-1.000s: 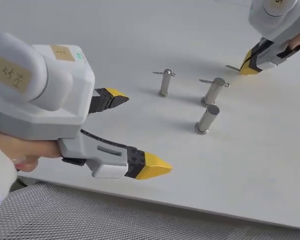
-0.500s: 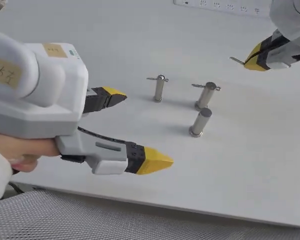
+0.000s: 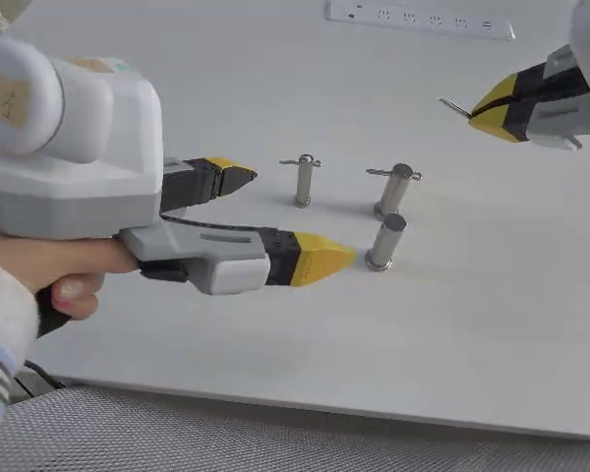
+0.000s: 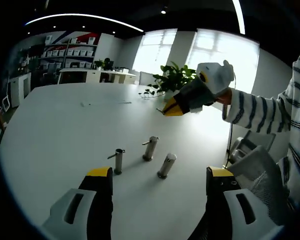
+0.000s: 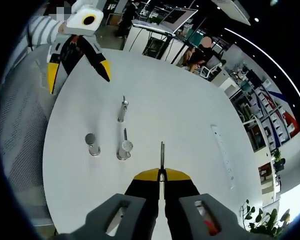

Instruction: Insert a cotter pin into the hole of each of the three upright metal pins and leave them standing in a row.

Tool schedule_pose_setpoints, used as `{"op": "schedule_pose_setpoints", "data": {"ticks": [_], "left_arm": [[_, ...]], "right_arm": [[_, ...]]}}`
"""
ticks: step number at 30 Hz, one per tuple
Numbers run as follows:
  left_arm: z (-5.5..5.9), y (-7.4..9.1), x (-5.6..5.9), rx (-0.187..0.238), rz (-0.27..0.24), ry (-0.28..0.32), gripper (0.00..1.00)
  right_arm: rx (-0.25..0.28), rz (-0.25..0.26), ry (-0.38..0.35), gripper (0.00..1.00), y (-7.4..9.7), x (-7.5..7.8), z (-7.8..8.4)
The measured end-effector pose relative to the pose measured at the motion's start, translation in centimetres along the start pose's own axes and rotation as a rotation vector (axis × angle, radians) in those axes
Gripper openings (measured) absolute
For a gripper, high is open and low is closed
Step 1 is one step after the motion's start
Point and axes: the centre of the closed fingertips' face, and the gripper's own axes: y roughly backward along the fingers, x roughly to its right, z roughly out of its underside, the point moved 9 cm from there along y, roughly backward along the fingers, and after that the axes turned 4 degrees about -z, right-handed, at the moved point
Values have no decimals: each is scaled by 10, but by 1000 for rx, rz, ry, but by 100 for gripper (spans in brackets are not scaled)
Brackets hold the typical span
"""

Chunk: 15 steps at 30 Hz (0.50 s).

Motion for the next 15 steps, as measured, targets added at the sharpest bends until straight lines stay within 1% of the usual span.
{"op": "schedule_pose_setpoints", "data": {"ticks": [1,2,4,7,10,12,14,15], "left_arm": [[-2,-1,0,5,1,3,73],[-4,-2,0,11,4,8,71],[-8,-6,1,23,10,26,70],[-13,-12,1,37,24,54,66],[-18,-17,2,46,34,59,62],[-21,-21,4,47,45,63,59],[-24,-25,5,53,54,64,57],[-27,-27,5,69,52,52,56]], "right_arm": [[3,18,22,0,1,-1,-2],[-1,52,73,0,4,-2,-4],[-17,73,123,0,6,-8,-7],[-12,84,155,0,8,-17,-12],[5,80,165,0,10,-25,-18],[15,87,187,0,10,-30,-24],[53,87,178,0,12,-34,-31],[68,89,169,0,13,-36,-35]]}}
